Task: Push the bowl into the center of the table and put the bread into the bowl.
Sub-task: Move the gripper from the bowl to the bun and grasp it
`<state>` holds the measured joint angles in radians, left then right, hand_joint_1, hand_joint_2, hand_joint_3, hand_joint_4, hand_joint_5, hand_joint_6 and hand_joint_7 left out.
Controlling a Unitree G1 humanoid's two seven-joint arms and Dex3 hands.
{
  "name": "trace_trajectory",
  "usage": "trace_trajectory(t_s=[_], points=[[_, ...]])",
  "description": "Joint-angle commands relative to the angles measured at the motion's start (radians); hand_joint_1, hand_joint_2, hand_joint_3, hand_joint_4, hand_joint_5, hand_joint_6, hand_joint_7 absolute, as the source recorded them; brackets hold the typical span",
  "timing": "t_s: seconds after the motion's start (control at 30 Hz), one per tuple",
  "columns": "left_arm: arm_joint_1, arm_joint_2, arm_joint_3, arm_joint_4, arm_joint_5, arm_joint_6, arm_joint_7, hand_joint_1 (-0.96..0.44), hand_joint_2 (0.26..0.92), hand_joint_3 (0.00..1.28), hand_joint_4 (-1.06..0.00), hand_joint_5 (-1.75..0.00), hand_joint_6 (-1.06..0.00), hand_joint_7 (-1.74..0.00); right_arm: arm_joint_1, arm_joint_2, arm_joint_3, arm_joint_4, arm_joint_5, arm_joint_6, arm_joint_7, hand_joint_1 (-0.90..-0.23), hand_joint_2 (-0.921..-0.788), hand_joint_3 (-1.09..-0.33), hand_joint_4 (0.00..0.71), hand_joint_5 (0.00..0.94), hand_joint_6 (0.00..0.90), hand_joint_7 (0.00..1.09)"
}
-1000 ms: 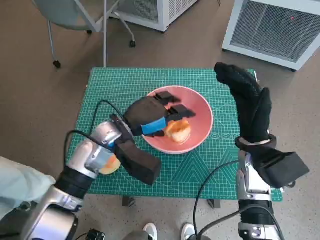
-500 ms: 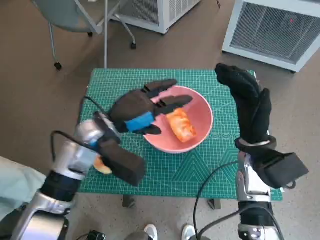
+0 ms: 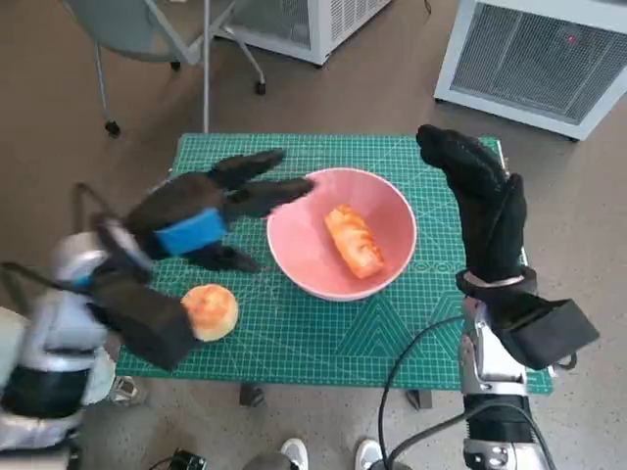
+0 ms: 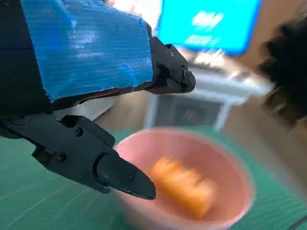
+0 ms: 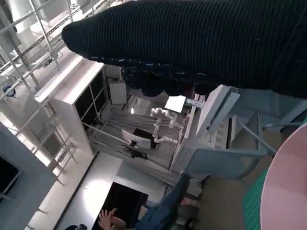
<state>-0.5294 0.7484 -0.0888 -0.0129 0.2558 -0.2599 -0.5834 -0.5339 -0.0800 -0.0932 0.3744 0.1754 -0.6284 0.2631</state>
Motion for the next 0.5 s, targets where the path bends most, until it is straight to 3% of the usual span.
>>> trace_trajectory(t_s=[0.03,0.27,0.5], points=[[0.050,0.069,0.034,-0.089,-0.015,0.109,-0.087,-0.45,0.786,0.00,-0.19,0.00,-0.31,0.00,0.015,0.009,0.004,0.019,0.013,0.004,0.012,-0.685,-0.921,-0.738,0.187,0.001,-0.001,0.55],[0.116,0.121,0.033,-0.178,0.013,0.249,-0.170,-0.41,0.760,0.00,-0.19,0.00,-0.31,0.00,0.008,0.014,0.007,0.038,0.010,-0.005,0.016,-0.694,-0.921,-0.735,0.185,0.000,-0.001,0.55],[0.166,0.131,0.015,-0.171,0.014,0.285,-0.212,-0.35,0.739,0.00,-0.18,0.00,-0.31,0.00,-0.002,0.016,0.011,0.058,0.009,-0.010,0.019,-0.702,-0.921,-0.737,0.185,0.000,-0.001,0.55]])
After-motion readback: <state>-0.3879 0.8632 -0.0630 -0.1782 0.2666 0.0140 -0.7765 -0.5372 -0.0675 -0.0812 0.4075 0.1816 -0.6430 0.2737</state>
